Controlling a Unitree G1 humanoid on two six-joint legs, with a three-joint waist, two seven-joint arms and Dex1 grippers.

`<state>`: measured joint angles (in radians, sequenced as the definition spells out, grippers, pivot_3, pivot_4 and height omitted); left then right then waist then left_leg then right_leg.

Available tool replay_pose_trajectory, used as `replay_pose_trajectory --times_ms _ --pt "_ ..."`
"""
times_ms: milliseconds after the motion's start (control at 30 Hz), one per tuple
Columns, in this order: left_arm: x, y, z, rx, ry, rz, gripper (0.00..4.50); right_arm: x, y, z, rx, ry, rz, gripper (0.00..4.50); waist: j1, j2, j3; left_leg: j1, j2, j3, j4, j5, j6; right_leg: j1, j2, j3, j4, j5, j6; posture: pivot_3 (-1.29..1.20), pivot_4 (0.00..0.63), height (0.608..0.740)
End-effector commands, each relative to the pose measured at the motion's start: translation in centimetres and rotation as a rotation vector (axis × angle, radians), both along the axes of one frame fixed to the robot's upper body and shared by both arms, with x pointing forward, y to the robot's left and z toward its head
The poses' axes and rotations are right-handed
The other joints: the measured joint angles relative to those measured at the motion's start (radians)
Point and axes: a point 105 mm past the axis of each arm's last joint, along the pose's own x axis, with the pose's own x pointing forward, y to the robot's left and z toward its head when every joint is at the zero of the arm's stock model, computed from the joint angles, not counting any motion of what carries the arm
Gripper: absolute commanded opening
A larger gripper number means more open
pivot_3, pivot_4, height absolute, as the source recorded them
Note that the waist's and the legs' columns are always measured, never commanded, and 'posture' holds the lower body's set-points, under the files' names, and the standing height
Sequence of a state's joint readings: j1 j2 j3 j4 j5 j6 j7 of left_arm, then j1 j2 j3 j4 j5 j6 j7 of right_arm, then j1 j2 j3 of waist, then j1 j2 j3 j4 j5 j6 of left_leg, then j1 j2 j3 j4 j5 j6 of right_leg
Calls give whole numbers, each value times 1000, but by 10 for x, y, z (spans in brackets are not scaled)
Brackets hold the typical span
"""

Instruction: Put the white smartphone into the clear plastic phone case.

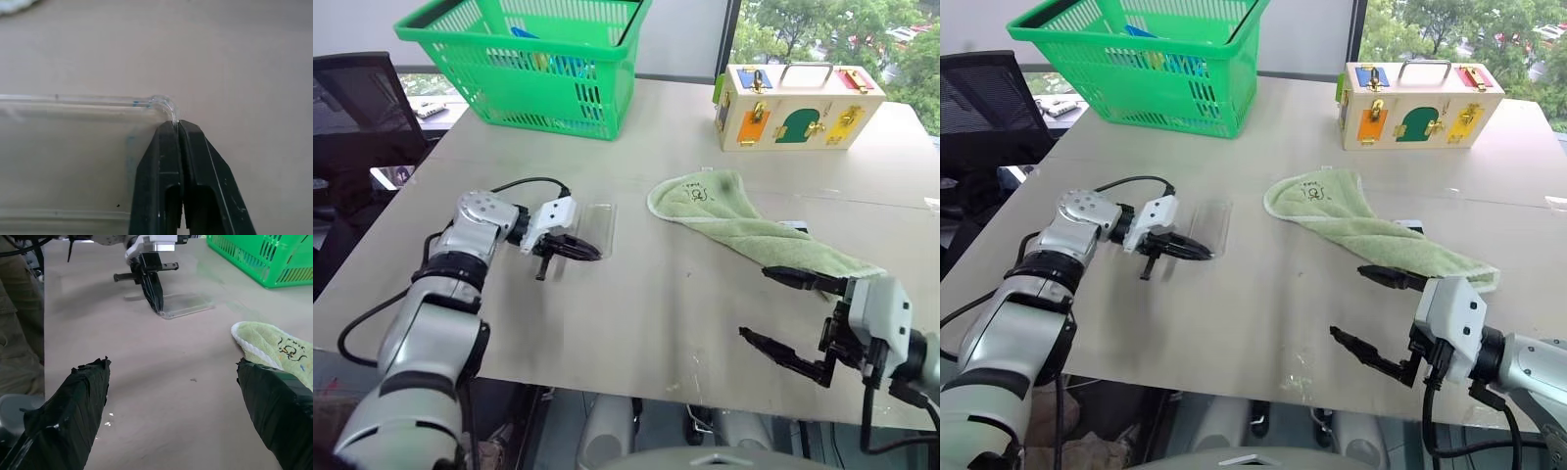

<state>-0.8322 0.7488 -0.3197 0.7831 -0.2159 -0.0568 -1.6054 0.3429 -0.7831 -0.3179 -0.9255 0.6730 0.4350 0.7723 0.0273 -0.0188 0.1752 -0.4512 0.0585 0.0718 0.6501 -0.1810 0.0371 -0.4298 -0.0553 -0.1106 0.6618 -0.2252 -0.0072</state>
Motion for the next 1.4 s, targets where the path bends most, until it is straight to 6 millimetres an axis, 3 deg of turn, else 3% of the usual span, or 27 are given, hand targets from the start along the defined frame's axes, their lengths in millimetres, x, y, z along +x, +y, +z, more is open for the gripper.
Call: replay_pose_trajectory --times_ms 33,167,333,500,600,633,767,800,900,1067,1233,1400 --pt "-12 -29 31 -47 37 62 60 -1 4 5 7 -32 10 4500 0 0 0 0 0 0 0 0 0 0 0 0 0 0 0 0 150 740" --pt "-23 -63 33 -44 133 195 60 2 5 5 10 -34 14 4500 2 0 0 0 -1 0 1 0 0 1 -1 1 0 0 0 0 150 740" --pt "-8 -102 32 -116 201 515 60 6 5 6 4 -39 18 4500 9 -1 0 3 -2 -2 2 0 0 5 1 2 1 0 0 0 150 740" --pt "-4 -125 19 -136 232 604 60 5 5 6 2 -29 21 4500 1 -1 0 4 -2 -1 2 0 0 4 5 4 1 2 4 0 150 740" --pt "-11 -147 15 -153 270 556 787 4 6 4 -5 -29 22 4500 3 -1 0 4 -2 -2 2 0 0 4 6 4 1 2 4 0 150 740" --pt "-12 -148 20 -172 270 533 1211 4 6 5 -3 -31 16 4500 4 -1 0 4 -2 -2 2 0 0 4 6 4 1 2 4 0 150 740" --pt "-12 -136 42 -256 274 458 2907 3 6 5 4 -33 0 4500 -4 -1 0 4 -2 -2 2 0 0 4 6 4 1 1 1 0 150 740" --pt "-13 -125 53 -301 265 388 3402 3 7 4 7 -33 -3 4500 -6 -1 0 4 -2 -2 2 0 0 4 5 4 1 1 1 0 150 740" --pt "-20 -93 73 -354 209 186 3402 4 10 2 17 -34 -7 4500 -14 0 0 4 -2 -1 2 0 0 4 5 5 1 0 0 0 150 740" --pt "0 -54 50 -186 63 47 3402 8 12 2 25 -45 -8 4500 2 0 0 4 -2 -2 2 -1 -2 4 3 2 1 0 0 0 150 740" --pt "18 -47 27 -16 -73 -58 3402 9 12 3 25 -55 -19 4500 20 0 0 0 -3 -1 3 -2 2 3 1 2 -1 0 0 0 150 740" --pt "35 -55 8 93 -159 -95 3402 4 13 1 20 -52 -35 4500 20 -1 0 -3 -4 1 4 -3 4 1 2 3 -1 1 2 0 150 740"
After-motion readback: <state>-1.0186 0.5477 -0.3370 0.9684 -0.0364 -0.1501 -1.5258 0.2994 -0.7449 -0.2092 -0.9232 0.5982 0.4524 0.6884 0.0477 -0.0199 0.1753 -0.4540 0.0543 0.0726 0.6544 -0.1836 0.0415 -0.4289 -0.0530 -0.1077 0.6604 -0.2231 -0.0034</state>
